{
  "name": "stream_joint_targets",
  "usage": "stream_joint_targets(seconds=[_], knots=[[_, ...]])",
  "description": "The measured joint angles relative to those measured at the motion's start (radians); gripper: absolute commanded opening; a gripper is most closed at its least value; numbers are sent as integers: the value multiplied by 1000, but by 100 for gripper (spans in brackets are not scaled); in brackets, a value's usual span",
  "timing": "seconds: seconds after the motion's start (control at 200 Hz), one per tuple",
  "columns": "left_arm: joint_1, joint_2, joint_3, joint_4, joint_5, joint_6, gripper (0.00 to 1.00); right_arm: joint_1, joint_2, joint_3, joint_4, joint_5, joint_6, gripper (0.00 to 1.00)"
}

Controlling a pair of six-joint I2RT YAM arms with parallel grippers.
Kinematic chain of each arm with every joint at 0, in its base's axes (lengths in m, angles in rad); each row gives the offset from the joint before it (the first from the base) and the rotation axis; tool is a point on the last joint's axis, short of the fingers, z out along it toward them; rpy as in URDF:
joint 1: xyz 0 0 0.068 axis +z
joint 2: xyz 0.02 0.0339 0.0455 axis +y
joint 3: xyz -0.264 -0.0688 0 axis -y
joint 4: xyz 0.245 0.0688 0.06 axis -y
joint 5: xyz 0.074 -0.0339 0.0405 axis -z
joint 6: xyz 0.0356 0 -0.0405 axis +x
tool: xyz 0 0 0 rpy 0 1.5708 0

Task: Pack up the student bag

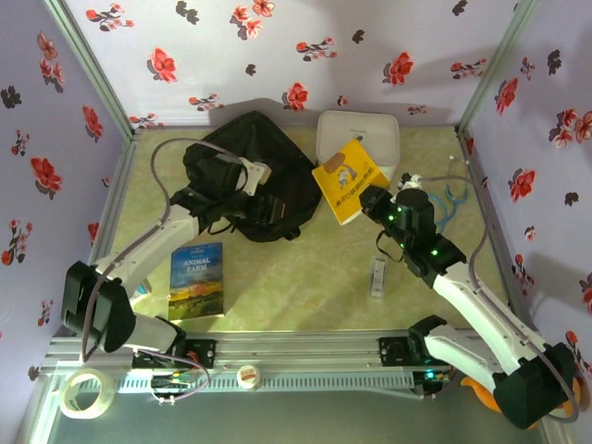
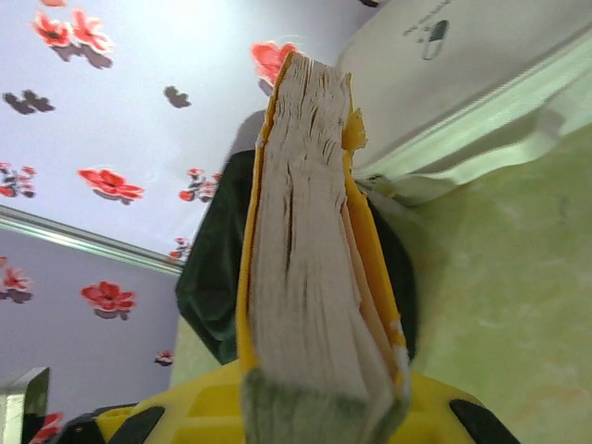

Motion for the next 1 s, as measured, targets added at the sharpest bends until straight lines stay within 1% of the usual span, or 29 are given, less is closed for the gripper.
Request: stream_joint_targets(seconds=[0.12,0.23,0.425,0.635,0.815,1.0], knots=[[-32,50,44,-78,-36,143,73,-29,-3,0,-53,-18,-16,10],[-53,97,83,-143,-74,244,71,-56,-6,2,-95,-33,-27,11],[-67,190,155,-223,-160,370,70,-85,-3,31,-180,-64,-53,11],[-67,317,246,-296,-210,452,70,-92,-2,50,-192,-105,-60,11],[-64,403,345,-367,-248,484,69,-100,20,55,-193,-120,-60,12],[-64,421,391,-405,-279,500,59,-113,78,92,-201,-128,-60,12]])
